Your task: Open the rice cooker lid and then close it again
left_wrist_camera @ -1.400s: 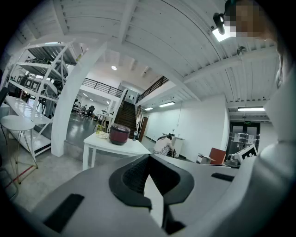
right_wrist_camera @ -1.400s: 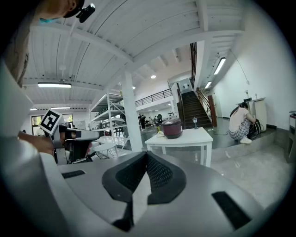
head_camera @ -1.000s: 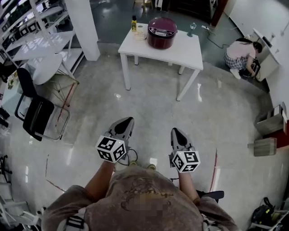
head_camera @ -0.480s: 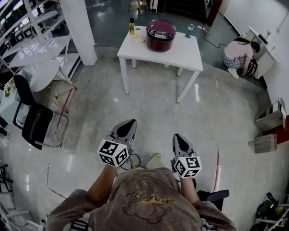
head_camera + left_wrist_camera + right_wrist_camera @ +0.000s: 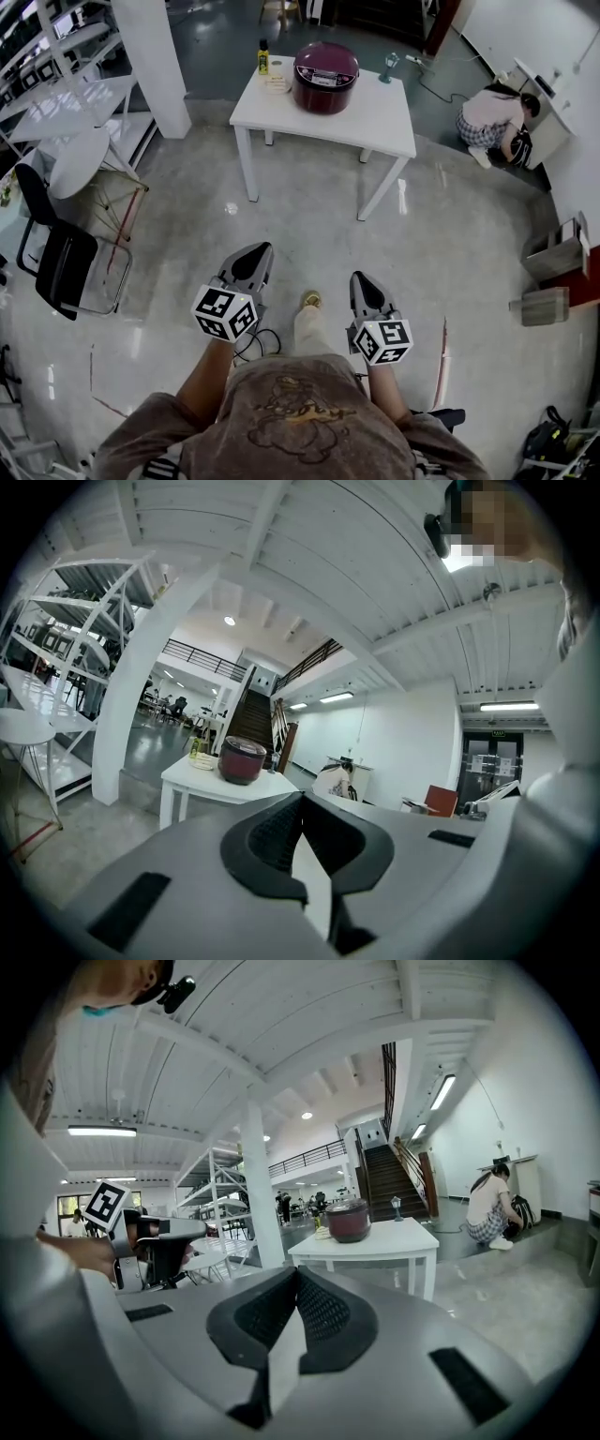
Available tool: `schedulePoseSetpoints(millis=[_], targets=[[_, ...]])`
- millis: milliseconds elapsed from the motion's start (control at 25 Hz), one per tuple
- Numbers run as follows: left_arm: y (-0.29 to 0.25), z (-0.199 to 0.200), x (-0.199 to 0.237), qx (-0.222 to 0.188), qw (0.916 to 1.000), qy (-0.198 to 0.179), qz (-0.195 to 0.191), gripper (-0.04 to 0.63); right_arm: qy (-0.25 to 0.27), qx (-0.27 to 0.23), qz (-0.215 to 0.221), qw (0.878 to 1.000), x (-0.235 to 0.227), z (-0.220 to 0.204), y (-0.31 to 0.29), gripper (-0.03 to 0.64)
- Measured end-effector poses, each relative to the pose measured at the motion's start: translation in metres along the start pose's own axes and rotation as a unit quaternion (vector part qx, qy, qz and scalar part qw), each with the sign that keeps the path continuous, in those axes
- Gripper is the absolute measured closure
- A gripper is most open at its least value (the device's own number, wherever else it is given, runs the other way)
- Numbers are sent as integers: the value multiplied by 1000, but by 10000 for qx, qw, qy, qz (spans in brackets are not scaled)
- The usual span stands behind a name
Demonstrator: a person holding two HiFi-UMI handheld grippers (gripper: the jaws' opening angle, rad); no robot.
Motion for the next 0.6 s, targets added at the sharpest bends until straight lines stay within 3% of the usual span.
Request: schedulePoseSetpoints(millis=[600], targets=[[-134,36,55,-25,9998,40,197,574,18,48,193,9998,-83,52,-127,614]])
Point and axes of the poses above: the fingertips, and each gripper's own axes: y backward along the fingers, x to its left, z out of its top, the point moved 8 cm from there along y, backward along the fingers
